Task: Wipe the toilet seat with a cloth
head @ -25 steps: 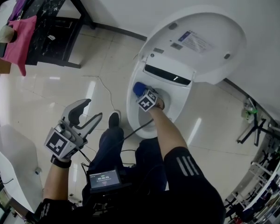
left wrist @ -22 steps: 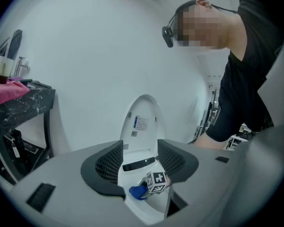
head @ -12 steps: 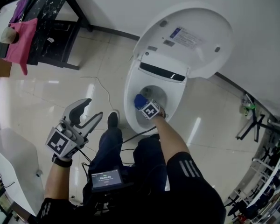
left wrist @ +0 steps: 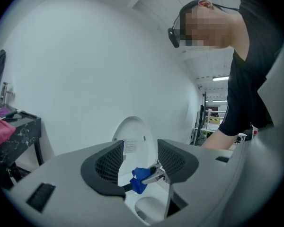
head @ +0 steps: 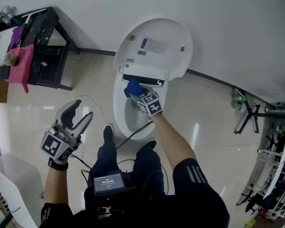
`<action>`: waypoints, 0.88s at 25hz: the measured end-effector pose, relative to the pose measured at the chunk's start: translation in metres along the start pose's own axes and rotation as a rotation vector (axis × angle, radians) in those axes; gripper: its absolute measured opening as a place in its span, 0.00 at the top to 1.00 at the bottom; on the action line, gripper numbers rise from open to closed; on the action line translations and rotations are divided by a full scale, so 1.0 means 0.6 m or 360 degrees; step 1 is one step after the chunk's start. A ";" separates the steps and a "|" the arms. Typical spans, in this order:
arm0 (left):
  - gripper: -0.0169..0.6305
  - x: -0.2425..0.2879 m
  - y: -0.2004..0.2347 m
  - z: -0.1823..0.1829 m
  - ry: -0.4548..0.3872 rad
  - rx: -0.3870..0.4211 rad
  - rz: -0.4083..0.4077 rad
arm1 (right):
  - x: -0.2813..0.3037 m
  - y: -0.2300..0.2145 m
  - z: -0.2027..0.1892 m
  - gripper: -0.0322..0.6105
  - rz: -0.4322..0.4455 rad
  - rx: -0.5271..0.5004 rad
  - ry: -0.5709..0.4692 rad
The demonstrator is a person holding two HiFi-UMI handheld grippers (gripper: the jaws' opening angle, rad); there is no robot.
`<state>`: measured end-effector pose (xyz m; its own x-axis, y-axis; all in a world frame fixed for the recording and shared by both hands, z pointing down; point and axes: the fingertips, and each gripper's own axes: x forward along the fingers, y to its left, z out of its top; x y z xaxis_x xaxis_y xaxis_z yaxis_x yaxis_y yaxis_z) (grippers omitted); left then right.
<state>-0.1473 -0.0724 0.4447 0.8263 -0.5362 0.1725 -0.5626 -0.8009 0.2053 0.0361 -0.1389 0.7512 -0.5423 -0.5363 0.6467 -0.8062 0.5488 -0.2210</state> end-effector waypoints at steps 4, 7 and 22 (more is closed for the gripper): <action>0.63 0.019 -0.026 0.057 -0.0054 0.0069 -0.0031 | -0.104 0.015 0.110 0.62 -0.0022 -0.0135 -0.0167; 0.63 0.037 -0.054 0.098 -0.0100 0.0114 -0.0070 | -0.190 0.036 0.164 0.62 -0.0019 -0.0215 -0.0263; 0.63 0.074 -0.165 0.177 -0.0144 0.0244 -0.0226 | -0.576 0.101 0.288 0.62 -0.0156 -0.0194 -0.0679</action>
<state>-0.0521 -0.0455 0.3296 0.8999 -0.4315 0.0636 -0.4353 -0.8974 0.0714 0.1340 -0.0311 0.3882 -0.5340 -0.7920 0.2958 -0.8390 0.5397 -0.0697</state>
